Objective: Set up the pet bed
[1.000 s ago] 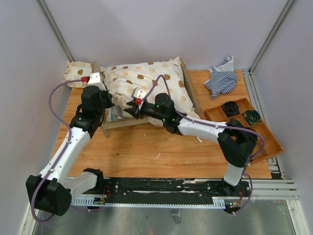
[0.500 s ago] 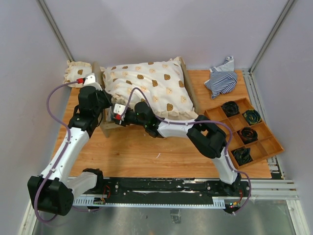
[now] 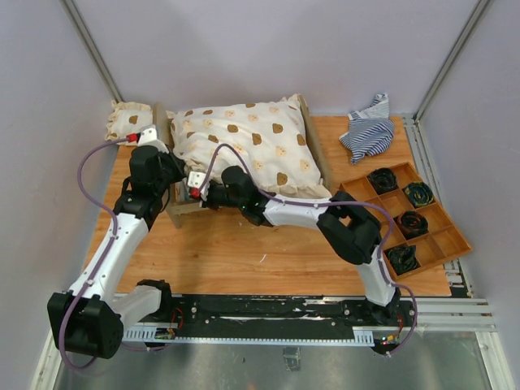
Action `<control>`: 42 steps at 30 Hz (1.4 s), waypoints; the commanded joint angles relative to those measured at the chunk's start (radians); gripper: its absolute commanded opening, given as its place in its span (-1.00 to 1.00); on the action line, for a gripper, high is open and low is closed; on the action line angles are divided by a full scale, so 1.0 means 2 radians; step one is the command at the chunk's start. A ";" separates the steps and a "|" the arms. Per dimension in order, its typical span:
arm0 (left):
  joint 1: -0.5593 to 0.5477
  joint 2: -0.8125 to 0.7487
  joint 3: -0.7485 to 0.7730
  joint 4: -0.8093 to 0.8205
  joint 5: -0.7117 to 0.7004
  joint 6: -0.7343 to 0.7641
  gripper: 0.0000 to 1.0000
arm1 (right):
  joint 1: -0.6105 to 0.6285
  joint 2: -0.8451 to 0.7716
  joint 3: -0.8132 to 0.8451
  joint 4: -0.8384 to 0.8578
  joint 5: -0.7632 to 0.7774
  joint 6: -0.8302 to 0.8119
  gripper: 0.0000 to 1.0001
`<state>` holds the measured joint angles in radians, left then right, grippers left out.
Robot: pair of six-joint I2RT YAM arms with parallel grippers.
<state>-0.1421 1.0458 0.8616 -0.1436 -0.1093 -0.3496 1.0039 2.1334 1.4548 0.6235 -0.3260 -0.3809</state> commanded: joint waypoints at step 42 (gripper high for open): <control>0.100 0.046 -0.025 0.065 0.069 0.041 -1.00 | 0.054 -0.019 -0.020 -0.087 0.091 -0.290 0.14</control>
<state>0.0093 1.0847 0.7971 -0.0654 0.0120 -0.3107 1.1114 2.0430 1.3296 0.4599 -0.2543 -0.7410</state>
